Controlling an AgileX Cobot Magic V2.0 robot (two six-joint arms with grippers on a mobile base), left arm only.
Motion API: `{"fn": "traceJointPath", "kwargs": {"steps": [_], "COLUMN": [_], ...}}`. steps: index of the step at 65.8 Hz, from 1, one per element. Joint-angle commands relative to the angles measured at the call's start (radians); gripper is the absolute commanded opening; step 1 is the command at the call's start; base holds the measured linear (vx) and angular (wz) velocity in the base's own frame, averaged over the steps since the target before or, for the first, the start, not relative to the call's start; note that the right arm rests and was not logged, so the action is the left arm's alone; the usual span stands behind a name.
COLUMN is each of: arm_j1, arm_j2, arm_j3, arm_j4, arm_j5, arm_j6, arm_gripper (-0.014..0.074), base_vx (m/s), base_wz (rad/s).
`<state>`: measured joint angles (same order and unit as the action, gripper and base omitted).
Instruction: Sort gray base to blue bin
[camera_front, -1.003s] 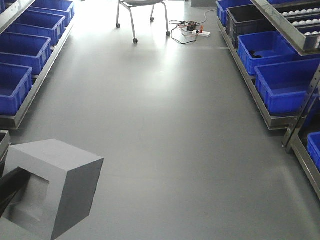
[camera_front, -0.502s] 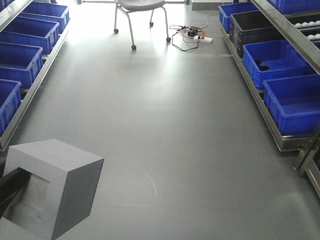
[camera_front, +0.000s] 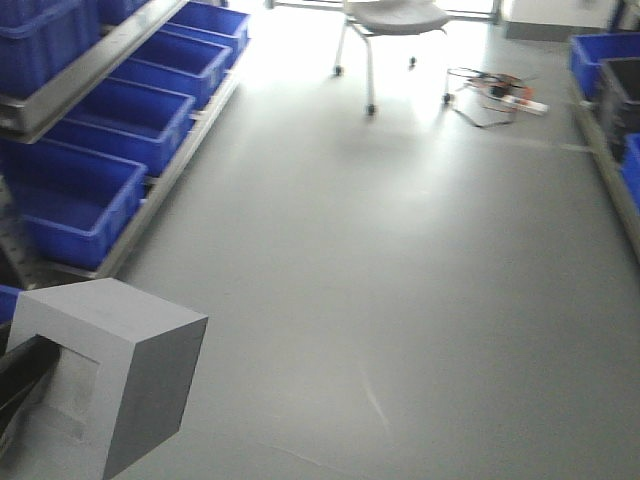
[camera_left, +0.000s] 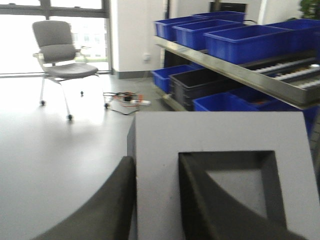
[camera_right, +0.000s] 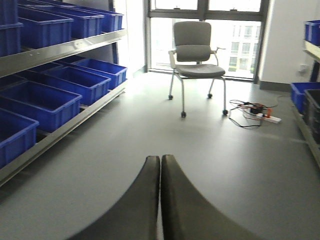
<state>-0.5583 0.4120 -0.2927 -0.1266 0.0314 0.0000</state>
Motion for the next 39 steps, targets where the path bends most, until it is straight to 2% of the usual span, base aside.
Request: {"fn": "traceJointPath", "kwargs": {"steps": [1, 39], "arm_j1": [-0.003, -0.003], "arm_j2": [0.003, 0.003], "arm_j3": [-0.030, -0.030], "arm_j4": [-0.007, -0.007], "arm_j5": [-0.111, -0.111], "arm_j6": [-0.007, -0.007], "arm_gripper": [-0.0006, -0.0006], "base_vx": [0.32, 0.29], "base_wz": [0.65, 0.64]}}
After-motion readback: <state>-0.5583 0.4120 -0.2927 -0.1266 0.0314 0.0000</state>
